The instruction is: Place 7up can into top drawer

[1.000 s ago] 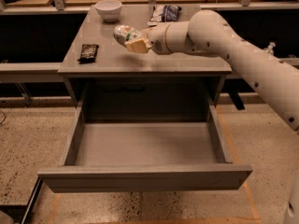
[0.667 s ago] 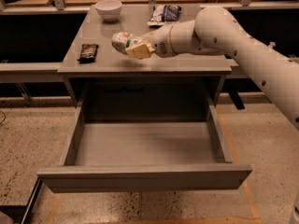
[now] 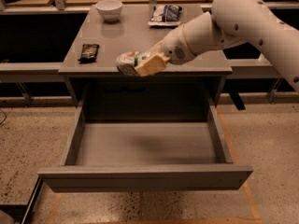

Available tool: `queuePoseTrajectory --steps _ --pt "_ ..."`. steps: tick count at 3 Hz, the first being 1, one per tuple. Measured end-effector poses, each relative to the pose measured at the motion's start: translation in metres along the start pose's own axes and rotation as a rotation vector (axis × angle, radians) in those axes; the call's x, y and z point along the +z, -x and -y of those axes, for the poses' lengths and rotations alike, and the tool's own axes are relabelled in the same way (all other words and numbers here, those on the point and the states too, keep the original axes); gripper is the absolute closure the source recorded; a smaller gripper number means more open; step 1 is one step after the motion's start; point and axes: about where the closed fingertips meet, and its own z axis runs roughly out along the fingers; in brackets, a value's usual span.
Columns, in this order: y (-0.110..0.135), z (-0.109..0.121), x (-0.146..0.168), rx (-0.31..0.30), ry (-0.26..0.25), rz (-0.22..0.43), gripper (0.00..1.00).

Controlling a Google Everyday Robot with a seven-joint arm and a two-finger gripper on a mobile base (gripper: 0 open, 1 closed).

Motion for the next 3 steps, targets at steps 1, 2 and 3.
queuePoseTrajectory --steps 1,2,3 --pt "-0.032 -0.009 -0.017 0.038 0.0 -0.111 1.0" --pt "-0.078 -0.009 -0.023 0.125 0.005 -0.193 1.0" --pt "-0.078 -0.009 -0.023 0.125 0.006 -0.193 1.0"
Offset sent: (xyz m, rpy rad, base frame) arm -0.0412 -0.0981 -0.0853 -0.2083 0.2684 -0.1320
